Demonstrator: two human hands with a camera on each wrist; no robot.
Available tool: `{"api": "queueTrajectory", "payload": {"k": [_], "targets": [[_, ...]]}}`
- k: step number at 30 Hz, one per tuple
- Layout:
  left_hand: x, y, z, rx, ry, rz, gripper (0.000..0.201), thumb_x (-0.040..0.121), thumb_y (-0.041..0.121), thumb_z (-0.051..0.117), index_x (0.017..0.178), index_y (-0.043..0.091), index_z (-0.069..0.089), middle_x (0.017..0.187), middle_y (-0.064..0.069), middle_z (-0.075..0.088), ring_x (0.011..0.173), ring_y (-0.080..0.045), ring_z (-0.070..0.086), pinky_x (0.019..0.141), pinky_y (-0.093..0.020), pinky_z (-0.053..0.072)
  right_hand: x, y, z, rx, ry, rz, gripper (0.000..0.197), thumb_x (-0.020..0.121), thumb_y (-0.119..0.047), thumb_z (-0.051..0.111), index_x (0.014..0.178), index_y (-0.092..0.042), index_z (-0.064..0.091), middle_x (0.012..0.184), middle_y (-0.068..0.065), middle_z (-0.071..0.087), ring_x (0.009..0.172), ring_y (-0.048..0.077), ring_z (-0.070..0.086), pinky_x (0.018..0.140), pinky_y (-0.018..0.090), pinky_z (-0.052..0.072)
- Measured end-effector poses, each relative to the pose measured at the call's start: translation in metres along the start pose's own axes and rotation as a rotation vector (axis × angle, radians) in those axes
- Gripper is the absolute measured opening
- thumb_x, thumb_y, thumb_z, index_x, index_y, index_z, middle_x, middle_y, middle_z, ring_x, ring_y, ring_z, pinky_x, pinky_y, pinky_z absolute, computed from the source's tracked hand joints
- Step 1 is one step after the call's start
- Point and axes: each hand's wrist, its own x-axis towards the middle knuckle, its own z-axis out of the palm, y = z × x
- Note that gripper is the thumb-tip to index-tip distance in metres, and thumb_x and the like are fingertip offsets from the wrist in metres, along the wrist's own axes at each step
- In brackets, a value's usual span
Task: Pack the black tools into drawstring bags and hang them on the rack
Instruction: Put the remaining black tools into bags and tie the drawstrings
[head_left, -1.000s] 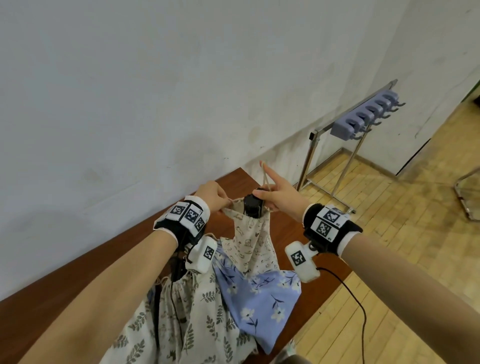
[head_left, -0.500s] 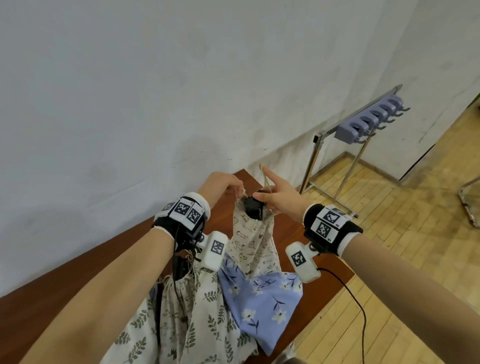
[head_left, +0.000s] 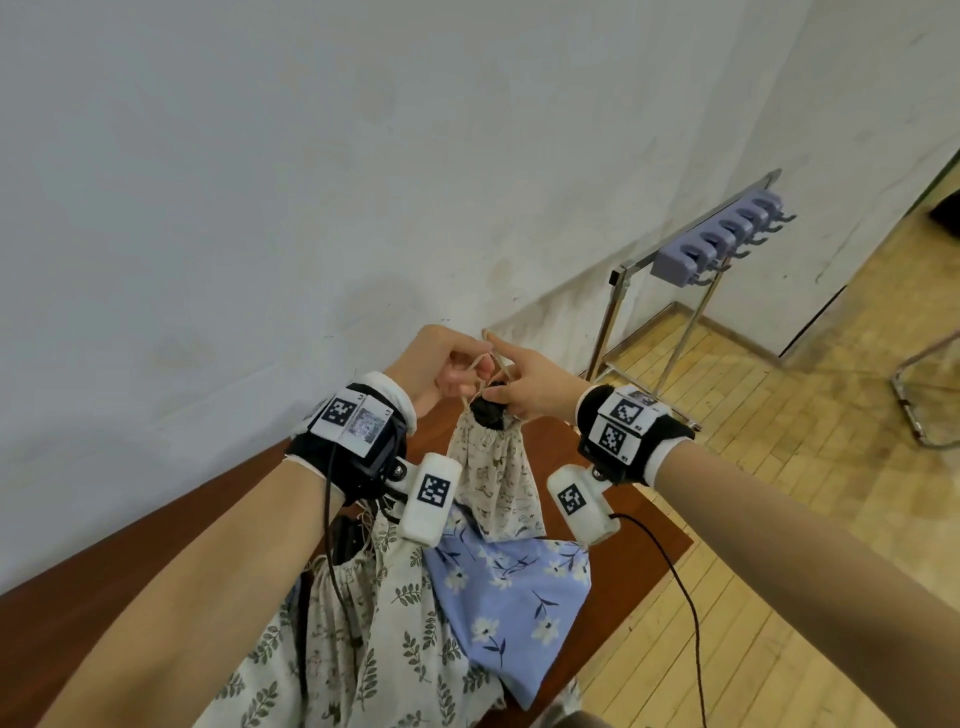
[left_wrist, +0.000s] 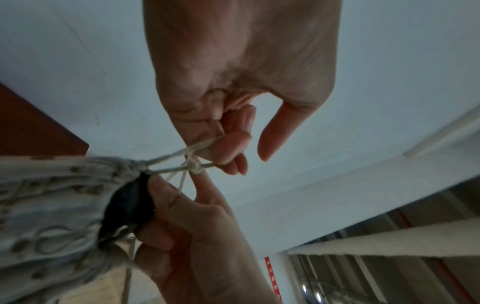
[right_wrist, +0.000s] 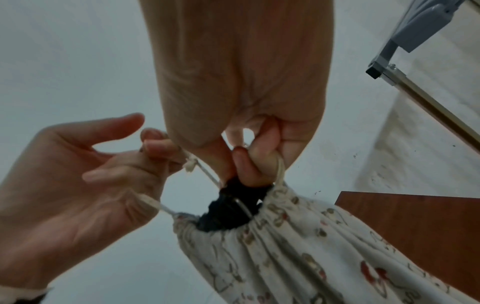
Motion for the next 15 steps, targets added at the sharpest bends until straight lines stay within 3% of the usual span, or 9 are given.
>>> {"api": "queueTrajectory", "payload": {"k": [2, 5, 7, 8, 9, 11, 12, 15], "targets": [[0.0, 0.0, -0.001, -0.105, -0.015, 0.008, 0.01, 0.084, 0.002, 0.054, 0.078, -0.004, 0.06, 0.074, -0.011, 0.056, 0.046, -0.008, 0.039, 0.049, -0.018, 0.042, -0.001, -0.001, -0.006, -0.001, 0.017, 0.015, 0.085, 0.092, -0.006, 0.062, 0.154, -0.033, 0.012, 0.096, 0.013, 0.057, 0.049, 0.009, 0.048, 0.046, 0.02, 0.045], [0.0, -0.006, -0.009, -0.247, -0.004, 0.038, 0.019, 0.084, 0.001, 0.052, 0.099, -0.008, 0.061, 0.09, -0.013, 0.065, 0.078, -0.019, 0.059, 0.077, -0.027, 0.051, -0.004, 0.002, -0.013, -0.033, 0.094, -0.003, 0.085, 0.087, -0.008, 0.069, 0.153, -0.026, 0.019, 0.113, 0.011, 0.059, 0.074, 0.018, 0.06, 0.058, 0.028, 0.056], [-0.003, -0.014, -0.017, -0.241, -0.002, 0.052, 0.022, 0.084, 0.002, 0.052, 0.102, -0.007, 0.062, 0.095, -0.013, 0.067, 0.095, -0.026, 0.063, 0.09, -0.033, 0.05, -0.009, 0.003, -0.012, 0.0, 0.149, -0.056, 0.075, 0.083, -0.009, 0.073, 0.147, -0.021, 0.037, 0.104, 0.0, 0.057, 0.088, 0.018, 0.059, 0.074, 0.032, 0.057], [-0.005, -0.016, -0.02, -0.227, -0.013, 0.051, 0.026, 0.082, 0.004, 0.053, 0.104, -0.006, 0.063, 0.098, -0.014, 0.068, 0.1, -0.029, 0.063, 0.095, -0.036, 0.049, -0.01, 0.003, -0.012, 0.058, 0.194, -0.085, 0.063, 0.083, -0.01, 0.073, 0.141, -0.018, 0.049, 0.093, -0.004, 0.057, 0.085, 0.016, 0.057, 0.076, 0.031, 0.055], [-0.007, -0.016, -0.022, -0.211, -0.023, 0.036, 0.031, 0.082, 0.006, 0.054, 0.109, -0.006, 0.062, 0.102, -0.016, 0.067, 0.106, -0.031, 0.062, 0.099, -0.039, 0.047, -0.013, 0.002, -0.013, 0.164, 0.233, -0.096, 0.05, 0.085, -0.012, 0.071, 0.133, -0.011, 0.057, 0.08, -0.005, 0.055, 0.075, 0.014, 0.054, 0.07, 0.027, 0.05], [-0.011, -0.015, -0.026, -0.191, -0.041, 0.004, 0.045, 0.079, 0.008, 0.057, 0.122, -0.007, 0.056, 0.114, -0.021, 0.063, 0.116, -0.036, 0.057, 0.105, -0.044, 0.043, -0.021, -0.006, -0.02, 0.401, 0.225, -0.082, 0.039, 0.09, -0.017, 0.065, 0.12, 0.007, 0.061, 0.066, 0.0, 0.049, 0.059, 0.013, 0.043, 0.058, 0.022, 0.041], [-0.011, -0.012, -0.025, -0.176, -0.046, 0.001, 0.051, 0.076, 0.006, 0.057, 0.125, -0.008, 0.054, 0.12, -0.023, 0.061, 0.118, -0.038, 0.056, 0.105, -0.045, 0.042, -0.025, -0.013, -0.024, 0.469, 0.182, -0.06, 0.038, 0.092, -0.019, 0.063, 0.117, 0.01, 0.061, 0.068, 0.002, 0.051, 0.059, 0.013, 0.045, 0.058, 0.02, 0.043], [-0.016, -0.003, -0.015, -0.049, -0.126, 0.021, 0.054, 0.073, 0.003, 0.053, 0.126, -0.007, 0.054, 0.128, -0.022, 0.058, 0.118, -0.036, 0.057, 0.102, -0.044, 0.046, -0.037, -0.036, -0.033, 0.408, 0.104, -0.047, 0.03, 0.094, -0.019, 0.061, 0.115, 0.001, 0.065, 0.093, 0.008, 0.068, 0.079, 0.014, 0.062, 0.066, 0.018, 0.053]]}}
